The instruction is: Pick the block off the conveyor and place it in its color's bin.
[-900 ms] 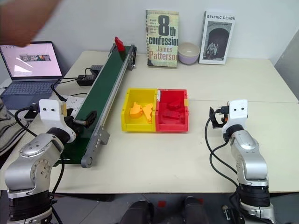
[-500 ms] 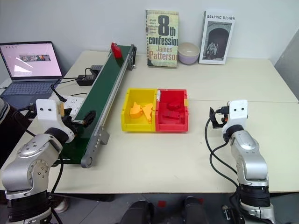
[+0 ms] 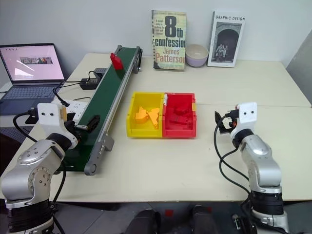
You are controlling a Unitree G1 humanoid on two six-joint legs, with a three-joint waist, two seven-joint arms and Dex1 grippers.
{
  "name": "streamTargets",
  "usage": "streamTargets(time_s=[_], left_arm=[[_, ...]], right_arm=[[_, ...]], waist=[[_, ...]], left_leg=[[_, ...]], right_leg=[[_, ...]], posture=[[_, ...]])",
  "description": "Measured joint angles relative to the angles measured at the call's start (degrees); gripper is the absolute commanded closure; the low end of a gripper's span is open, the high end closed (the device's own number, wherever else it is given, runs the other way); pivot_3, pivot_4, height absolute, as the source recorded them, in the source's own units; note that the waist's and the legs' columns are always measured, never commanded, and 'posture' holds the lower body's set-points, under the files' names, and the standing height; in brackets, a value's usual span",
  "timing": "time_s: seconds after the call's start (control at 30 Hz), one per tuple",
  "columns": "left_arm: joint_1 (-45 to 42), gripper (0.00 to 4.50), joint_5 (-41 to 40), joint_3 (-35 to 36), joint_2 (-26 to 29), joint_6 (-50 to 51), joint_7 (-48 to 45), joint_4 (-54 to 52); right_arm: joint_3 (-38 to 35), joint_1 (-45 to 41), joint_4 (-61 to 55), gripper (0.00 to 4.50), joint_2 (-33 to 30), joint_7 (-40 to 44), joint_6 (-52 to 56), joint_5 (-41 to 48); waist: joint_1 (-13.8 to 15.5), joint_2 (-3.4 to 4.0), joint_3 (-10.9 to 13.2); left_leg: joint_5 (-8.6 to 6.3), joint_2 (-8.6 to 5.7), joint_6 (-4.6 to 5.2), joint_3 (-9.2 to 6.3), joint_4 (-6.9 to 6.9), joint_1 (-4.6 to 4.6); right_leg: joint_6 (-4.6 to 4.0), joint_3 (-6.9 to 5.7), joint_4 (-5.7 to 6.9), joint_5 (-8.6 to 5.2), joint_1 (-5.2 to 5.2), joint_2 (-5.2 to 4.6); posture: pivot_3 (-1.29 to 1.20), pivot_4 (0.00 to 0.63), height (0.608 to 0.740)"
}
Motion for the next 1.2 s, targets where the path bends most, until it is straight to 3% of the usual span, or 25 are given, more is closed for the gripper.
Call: streamTargets(time_s=[0.27,0.43,1.2], left_arm=[[-0.7,0.03,0.0,-0.4,0.0,0.0,0.0,0.9],[-2.6,0.03,0.3,-1.9,0.0,-1.1,-0.9,3.2],[-3.6,0.03,0.2,-1.5,-1.3,-2.6,0.1,3.7]], right_arm=[[2.7,-2.1,-4.1,0.00,-7.1,16.3,5.8,11.7],[6.8,-6.3,-7.8,0.00,-9.1,26.7,13.0,23.4],[7.9,-8.4,-8.2,0.00,-7.4,25.9,13.8,27.2]], waist=[[0.0,-0.01,0.0],[0.1,-0.02,0.0],[0.1,-0.03,0.0]], left_leg=[[0.00,0.03,0.00,-0.16,-0.04,-0.05],[0.00,0.05,0.00,-0.18,0.00,-0.04],[0.00,0.06,0.00,-0.18,-0.01,-0.09]], right_leg=[[-0.01,0.01,-0.02,-0.01,0.00,-0.03],[-0.01,-0.01,-0.02,-0.01,0.03,-0.05],[-0.01,0.02,-0.05,0.00,-0.02,-0.14]], posture=[[0.00,0.150,0.740],[0.00,0.150,0.740],[0.00,0.150,0.740]])
